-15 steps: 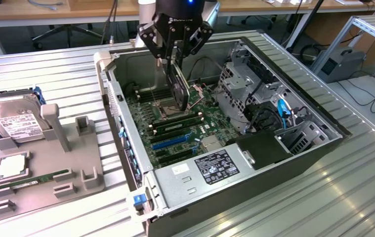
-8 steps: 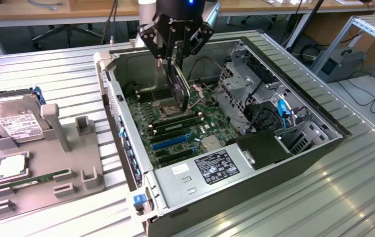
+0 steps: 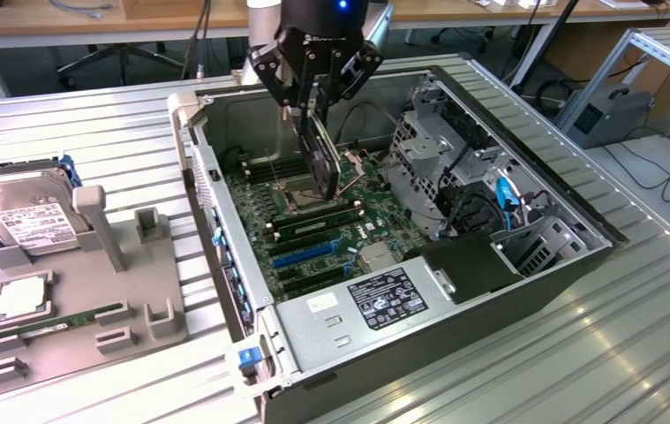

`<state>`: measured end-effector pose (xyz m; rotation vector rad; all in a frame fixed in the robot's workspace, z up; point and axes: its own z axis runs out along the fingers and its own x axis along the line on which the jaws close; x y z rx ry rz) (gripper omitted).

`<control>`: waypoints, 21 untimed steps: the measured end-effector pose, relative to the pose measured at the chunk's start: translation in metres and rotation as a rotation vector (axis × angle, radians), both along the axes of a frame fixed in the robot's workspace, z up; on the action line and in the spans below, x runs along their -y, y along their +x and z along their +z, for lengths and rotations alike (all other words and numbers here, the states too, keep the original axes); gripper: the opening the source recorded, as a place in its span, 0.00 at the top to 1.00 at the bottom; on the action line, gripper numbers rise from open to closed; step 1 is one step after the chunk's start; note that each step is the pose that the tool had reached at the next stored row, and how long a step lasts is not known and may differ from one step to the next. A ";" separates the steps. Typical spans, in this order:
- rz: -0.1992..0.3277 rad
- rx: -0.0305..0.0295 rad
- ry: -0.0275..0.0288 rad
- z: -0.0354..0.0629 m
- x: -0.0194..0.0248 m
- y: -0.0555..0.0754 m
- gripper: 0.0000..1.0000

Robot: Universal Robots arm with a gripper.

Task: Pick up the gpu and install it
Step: 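Pick up the gpu and move the gpu toward the slot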

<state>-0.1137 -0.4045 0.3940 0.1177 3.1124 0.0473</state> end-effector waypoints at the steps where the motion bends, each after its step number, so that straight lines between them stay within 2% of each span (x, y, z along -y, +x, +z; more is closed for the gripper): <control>1: 0.000 0.0000 0.0000 -0.0002 0.0000 0.000 0.73; 21: 0.000 0.0000 0.0000 -0.0049 0.0000 0.004 0.73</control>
